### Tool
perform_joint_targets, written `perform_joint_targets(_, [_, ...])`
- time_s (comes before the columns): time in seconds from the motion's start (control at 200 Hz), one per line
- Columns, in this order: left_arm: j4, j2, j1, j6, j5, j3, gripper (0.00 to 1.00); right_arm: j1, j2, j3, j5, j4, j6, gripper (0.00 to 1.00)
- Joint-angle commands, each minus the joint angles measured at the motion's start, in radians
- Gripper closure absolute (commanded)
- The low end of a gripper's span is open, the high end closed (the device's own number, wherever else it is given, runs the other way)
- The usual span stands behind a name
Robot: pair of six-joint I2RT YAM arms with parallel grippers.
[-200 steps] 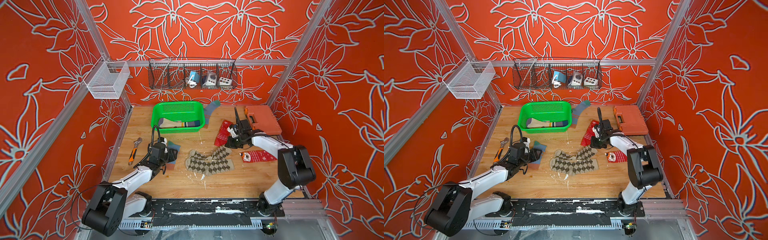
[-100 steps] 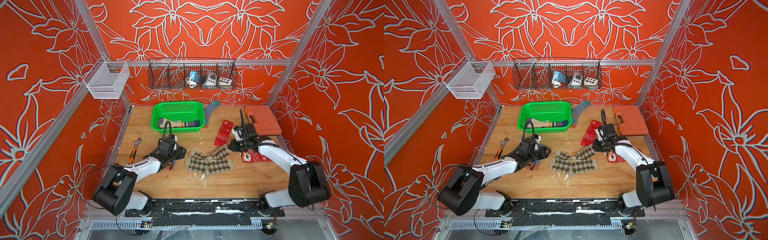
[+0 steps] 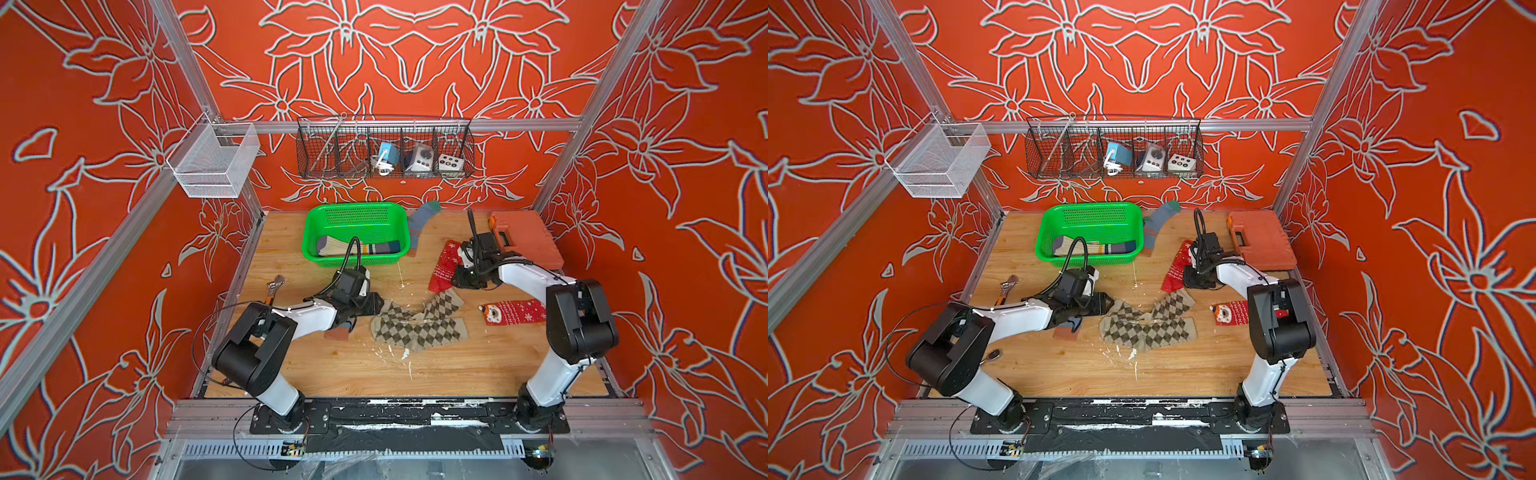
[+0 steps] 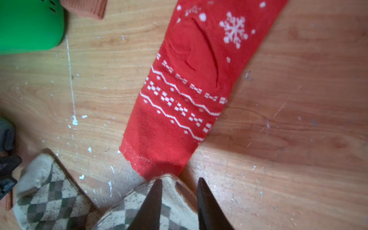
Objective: Place the socks together as a pair
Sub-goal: Adjust the sock at the center of the board.
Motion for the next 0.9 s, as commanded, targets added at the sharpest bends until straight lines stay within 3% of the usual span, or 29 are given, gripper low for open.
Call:
perform_joint_targets(0.0, [-0.018, 0.022, -0.015, 0.023, 0.013, 0.022, 0.48, 0.009, 0.032, 0.025, -0.014, -0.024, -0.024, 0.7])
perform_joint_targets(0.305, [-0.016, 0.056, -0.045, 0.02, 0.013, 0.047, 0.49, 0.027, 0.079, 0.038, -0.033, -0.027, -0.026, 0.76])
perform_joint_targets(0.405, [-0.014, 0.061, -0.052, 0.021, 0.014, 0.046, 0.52, 0.035, 0.084, 0.043, -0.045, -0.026, -0.025, 0.89])
perform_joint_targets(0.465, [-0.014, 0.06, -0.053, 0.021, 0.015, 0.047, 0.56, 0.039, 0.075, 0.041, -0.055, -0.026, -0.024, 1.0])
perform_joint_targets(0.671, [-0.014, 0.057, -0.056, 0.018, 0.004, 0.042, 0.8, 0.05, -0.058, -0.035, -0.114, -0.011, -0.016, 1.0])
perform_joint_targets(0.896, [0.004, 0.042, -0.056, 0.006, -0.027, 0.023, 0.96, 0.061, -0.35, -0.251, -0.182, 0.033, -0.011, 1.0])
